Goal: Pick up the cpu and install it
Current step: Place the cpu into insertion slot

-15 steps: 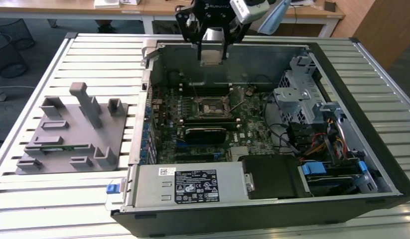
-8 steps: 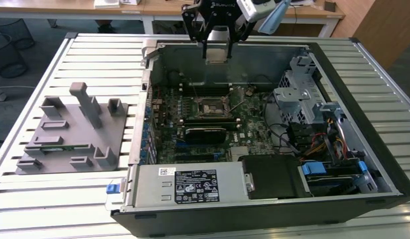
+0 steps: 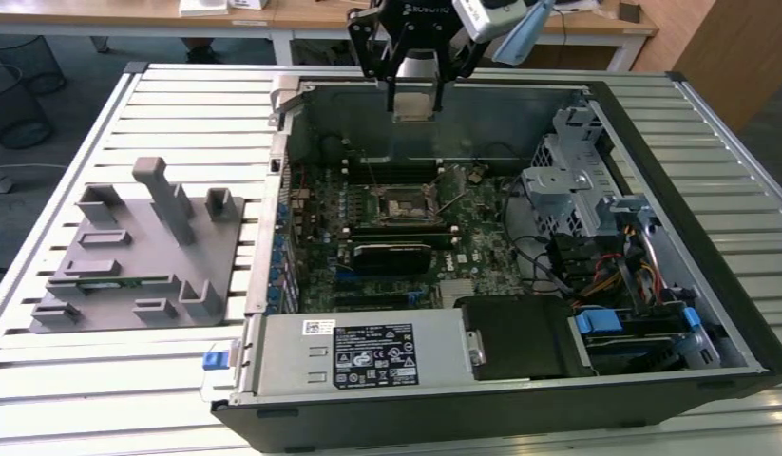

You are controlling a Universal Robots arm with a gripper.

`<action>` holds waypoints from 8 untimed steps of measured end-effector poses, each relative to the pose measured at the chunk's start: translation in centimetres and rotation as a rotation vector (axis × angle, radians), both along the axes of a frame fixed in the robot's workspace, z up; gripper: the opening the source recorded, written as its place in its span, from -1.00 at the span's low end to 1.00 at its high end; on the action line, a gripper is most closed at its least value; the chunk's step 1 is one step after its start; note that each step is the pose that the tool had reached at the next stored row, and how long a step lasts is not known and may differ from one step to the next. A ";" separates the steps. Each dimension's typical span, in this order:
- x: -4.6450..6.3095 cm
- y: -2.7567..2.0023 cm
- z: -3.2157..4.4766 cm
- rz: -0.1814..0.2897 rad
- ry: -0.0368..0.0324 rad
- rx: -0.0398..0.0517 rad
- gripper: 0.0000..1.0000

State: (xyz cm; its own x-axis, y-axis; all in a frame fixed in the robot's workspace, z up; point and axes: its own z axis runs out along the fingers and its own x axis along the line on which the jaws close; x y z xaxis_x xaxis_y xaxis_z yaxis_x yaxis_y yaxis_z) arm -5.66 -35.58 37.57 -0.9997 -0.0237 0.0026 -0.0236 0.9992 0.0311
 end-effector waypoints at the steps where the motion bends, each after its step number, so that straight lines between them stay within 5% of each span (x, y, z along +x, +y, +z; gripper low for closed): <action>1: 0.0 0.00 0.00 0.000 0.0000 0.0000 0.07; 8: 0.0 0.00 0.00 -0.018 0.0001 -0.0001 0.07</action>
State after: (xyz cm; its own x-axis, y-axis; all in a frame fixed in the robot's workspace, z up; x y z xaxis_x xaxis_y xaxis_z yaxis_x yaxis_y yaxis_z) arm -5.68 -35.58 37.57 -1.0000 -0.0059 0.0026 -0.0058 0.9995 0.0310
